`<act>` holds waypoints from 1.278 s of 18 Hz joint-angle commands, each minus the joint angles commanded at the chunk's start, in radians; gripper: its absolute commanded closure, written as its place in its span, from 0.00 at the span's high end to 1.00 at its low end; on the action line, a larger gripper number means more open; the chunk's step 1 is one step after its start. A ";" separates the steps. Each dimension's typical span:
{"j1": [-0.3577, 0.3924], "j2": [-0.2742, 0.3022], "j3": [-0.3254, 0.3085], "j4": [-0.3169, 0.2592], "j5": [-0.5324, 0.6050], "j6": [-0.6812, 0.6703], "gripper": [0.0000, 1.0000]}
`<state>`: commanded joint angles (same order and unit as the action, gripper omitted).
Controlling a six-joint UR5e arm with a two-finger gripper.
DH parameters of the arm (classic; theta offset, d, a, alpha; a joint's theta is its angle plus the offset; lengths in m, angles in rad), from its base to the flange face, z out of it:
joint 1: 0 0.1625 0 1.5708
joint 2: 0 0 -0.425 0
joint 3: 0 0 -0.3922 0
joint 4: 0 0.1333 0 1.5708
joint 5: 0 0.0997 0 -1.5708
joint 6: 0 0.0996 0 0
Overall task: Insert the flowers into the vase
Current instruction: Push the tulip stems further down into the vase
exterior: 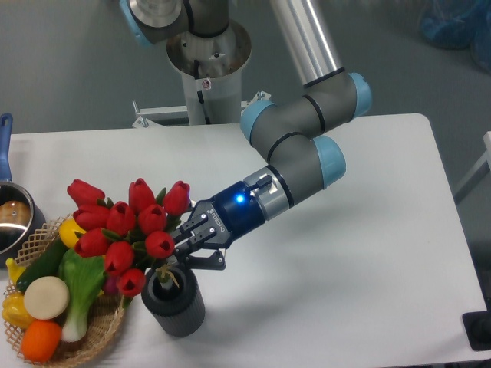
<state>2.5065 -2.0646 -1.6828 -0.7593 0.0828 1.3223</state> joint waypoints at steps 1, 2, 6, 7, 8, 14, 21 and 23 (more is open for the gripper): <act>-0.002 -0.006 0.003 0.000 0.002 0.005 0.17; -0.003 -0.011 0.006 0.000 0.002 0.011 0.17; -0.011 -0.025 0.005 0.000 0.002 0.014 0.17; -0.011 -0.029 0.008 0.000 0.002 0.014 0.17; -0.011 -0.037 0.012 0.000 0.002 0.014 0.17; -0.011 -0.060 0.018 0.000 0.006 0.015 0.18; -0.011 -0.075 0.005 0.000 0.006 0.029 0.18; -0.011 -0.075 0.002 0.000 0.006 0.040 0.18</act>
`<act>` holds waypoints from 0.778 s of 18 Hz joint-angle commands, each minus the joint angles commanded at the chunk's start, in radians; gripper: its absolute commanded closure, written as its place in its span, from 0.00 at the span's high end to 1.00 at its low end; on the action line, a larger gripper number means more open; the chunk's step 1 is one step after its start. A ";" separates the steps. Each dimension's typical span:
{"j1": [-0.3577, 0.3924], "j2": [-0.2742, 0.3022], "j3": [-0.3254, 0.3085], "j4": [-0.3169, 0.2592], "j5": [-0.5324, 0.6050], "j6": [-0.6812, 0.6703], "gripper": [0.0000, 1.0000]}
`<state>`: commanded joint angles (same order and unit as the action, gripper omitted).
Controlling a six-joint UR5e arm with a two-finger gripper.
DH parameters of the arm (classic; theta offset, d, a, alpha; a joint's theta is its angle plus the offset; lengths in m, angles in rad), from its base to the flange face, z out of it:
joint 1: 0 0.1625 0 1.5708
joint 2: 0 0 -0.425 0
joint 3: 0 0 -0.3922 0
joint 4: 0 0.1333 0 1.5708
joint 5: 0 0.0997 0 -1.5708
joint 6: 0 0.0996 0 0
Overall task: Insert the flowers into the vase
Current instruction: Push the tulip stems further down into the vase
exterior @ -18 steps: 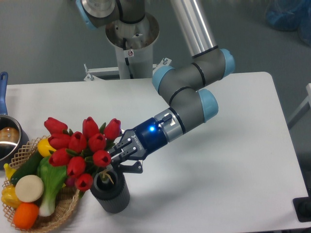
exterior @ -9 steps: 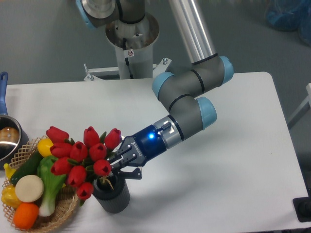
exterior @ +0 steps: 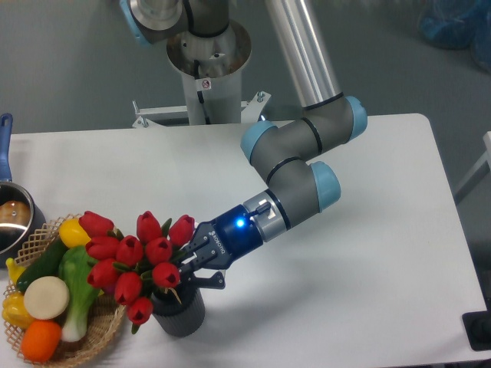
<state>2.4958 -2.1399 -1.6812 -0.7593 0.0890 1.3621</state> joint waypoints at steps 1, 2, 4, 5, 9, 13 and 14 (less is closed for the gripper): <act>0.000 0.000 -0.002 0.000 0.000 0.000 0.18; 0.000 -0.002 -0.003 0.000 0.002 0.002 0.18; 0.000 -0.006 -0.006 0.000 0.000 0.006 0.18; 0.000 -0.008 -0.008 0.000 0.000 0.008 0.18; 0.000 -0.020 -0.014 0.000 0.003 0.017 0.18; 0.000 -0.021 -0.018 0.000 0.003 0.028 0.18; -0.002 -0.023 -0.018 0.000 0.003 0.028 0.18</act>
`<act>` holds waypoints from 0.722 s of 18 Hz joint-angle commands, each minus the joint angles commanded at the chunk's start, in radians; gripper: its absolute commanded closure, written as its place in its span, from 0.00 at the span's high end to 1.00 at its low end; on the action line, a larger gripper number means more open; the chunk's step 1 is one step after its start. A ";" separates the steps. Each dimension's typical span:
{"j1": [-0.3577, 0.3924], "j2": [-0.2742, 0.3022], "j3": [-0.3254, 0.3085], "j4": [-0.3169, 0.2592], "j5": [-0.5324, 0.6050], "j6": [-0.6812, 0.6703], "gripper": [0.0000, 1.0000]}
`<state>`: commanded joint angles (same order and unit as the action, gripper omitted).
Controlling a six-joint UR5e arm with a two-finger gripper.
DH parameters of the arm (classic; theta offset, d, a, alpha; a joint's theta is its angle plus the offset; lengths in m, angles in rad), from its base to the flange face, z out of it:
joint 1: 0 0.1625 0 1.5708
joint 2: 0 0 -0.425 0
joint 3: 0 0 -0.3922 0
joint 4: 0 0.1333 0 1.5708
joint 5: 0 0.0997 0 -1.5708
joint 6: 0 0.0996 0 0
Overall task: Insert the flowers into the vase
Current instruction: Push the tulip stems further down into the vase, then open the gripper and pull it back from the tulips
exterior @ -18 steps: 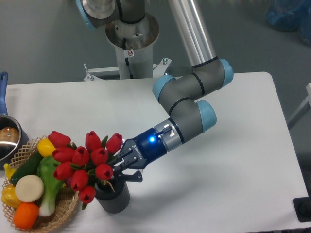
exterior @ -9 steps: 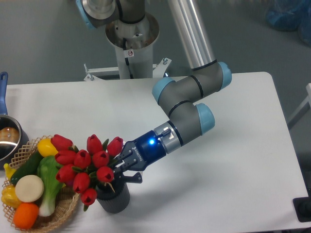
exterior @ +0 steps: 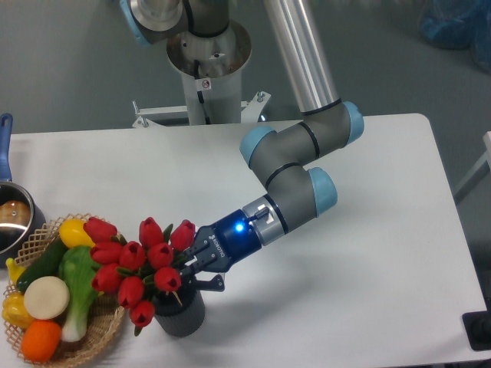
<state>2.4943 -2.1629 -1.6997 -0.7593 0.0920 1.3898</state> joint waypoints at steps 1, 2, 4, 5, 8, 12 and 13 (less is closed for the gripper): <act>-0.005 -0.002 0.000 0.000 0.002 0.000 0.18; -0.008 -0.006 0.000 0.002 0.003 0.000 0.18; -0.009 -0.008 0.000 0.000 0.017 0.002 0.19; -0.009 -0.011 -0.002 0.000 0.017 0.005 0.19; -0.011 -0.011 -0.008 0.000 0.018 0.020 0.19; -0.009 -0.009 -0.011 0.000 0.018 0.025 0.21; -0.009 -0.009 -0.011 0.000 0.018 0.025 0.23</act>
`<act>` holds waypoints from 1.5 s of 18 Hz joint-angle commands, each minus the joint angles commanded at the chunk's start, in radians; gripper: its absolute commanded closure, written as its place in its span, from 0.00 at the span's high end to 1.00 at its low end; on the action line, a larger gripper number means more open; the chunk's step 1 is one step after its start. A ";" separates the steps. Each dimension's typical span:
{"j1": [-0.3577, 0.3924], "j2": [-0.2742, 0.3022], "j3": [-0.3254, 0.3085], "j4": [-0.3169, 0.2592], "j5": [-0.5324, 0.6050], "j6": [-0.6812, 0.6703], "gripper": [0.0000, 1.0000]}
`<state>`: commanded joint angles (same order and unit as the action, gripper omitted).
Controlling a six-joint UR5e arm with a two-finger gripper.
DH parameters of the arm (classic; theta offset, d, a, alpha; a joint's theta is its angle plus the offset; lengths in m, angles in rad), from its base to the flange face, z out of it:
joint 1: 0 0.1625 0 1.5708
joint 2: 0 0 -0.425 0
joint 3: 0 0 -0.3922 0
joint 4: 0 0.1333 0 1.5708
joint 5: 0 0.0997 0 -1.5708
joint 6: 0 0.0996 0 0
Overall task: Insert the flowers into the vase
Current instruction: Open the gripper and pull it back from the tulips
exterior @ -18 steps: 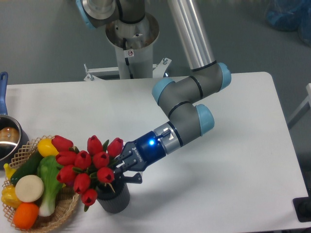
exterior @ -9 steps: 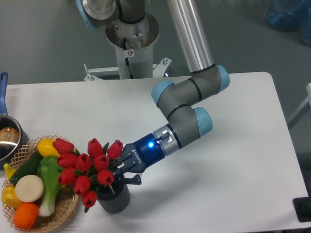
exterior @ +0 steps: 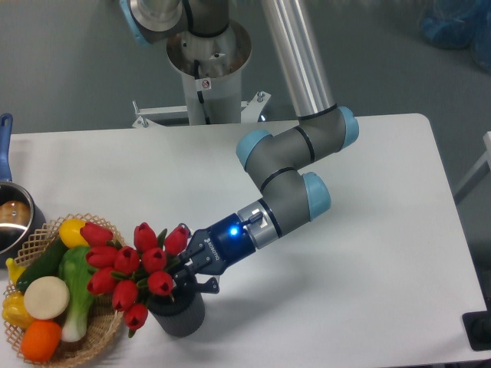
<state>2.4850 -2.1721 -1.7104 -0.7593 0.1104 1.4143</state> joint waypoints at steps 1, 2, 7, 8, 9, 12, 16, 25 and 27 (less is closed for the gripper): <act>0.000 0.000 0.000 0.000 0.000 0.000 0.23; 0.000 0.000 0.000 0.000 0.000 0.000 0.25; 0.002 0.005 0.000 0.000 -0.002 0.002 0.48; 0.003 0.006 0.000 0.002 -0.002 0.005 0.55; 0.005 0.006 0.000 0.000 -0.002 0.009 0.58; 0.008 0.008 0.000 0.002 -0.002 0.028 0.66; 0.021 0.024 0.000 0.000 0.002 0.038 0.96; 0.086 0.099 -0.002 0.000 0.149 0.035 1.00; 0.094 0.110 0.000 0.000 0.175 0.035 1.00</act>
<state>2.5786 -2.0617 -1.7104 -0.7593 0.2853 1.4496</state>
